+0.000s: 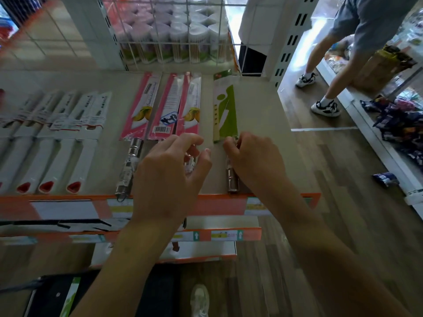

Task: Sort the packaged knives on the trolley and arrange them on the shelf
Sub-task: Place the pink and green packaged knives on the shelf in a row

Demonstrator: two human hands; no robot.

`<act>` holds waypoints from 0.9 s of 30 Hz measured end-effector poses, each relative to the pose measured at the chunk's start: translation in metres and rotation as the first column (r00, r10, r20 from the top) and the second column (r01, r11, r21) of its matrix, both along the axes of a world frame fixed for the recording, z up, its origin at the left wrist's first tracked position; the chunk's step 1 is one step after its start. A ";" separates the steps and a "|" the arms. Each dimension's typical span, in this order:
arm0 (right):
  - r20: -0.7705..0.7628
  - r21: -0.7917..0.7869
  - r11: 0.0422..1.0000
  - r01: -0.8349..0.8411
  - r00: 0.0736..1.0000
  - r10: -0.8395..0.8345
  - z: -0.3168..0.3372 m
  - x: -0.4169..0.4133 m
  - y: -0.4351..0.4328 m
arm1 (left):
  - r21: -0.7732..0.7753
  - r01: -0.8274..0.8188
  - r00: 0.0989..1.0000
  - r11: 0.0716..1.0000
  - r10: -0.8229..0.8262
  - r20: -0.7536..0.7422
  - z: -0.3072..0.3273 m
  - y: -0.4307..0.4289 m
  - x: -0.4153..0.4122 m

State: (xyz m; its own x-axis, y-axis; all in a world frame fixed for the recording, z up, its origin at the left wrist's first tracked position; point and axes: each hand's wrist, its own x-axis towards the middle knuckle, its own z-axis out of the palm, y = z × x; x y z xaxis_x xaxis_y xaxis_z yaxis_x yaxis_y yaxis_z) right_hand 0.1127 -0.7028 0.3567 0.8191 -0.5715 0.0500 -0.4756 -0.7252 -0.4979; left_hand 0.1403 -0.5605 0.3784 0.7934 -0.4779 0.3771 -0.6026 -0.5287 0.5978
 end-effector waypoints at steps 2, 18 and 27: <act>-0.006 -0.010 1.000 0.005 1.000 -0.005 0.002 -0.002 0.001 | 0.002 0.001 1.000 1.000 -0.001 -0.003 0.000 0.001 -0.001; 0.359 -0.108 0.989 -0.100 0.924 0.132 0.014 -0.056 0.075 | 0.039 -0.062 0.998 0.997 0.062 -0.016 0.000 0.067 -0.027; 0.373 -0.040 0.972 -0.232 0.899 0.230 -0.003 -0.104 0.204 | 0.109 -0.063 0.998 0.992 0.062 0.007 -0.020 0.183 -0.067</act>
State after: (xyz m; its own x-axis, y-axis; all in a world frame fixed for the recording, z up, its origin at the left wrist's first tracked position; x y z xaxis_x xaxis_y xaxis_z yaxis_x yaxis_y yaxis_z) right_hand 0.0087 -0.4990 0.3535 0.8500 -0.3697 0.3752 -0.0740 -0.7891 -0.6098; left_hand 0.0735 -0.3774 0.3588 0.8218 -0.4658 0.3283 -0.5683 -0.6273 0.5325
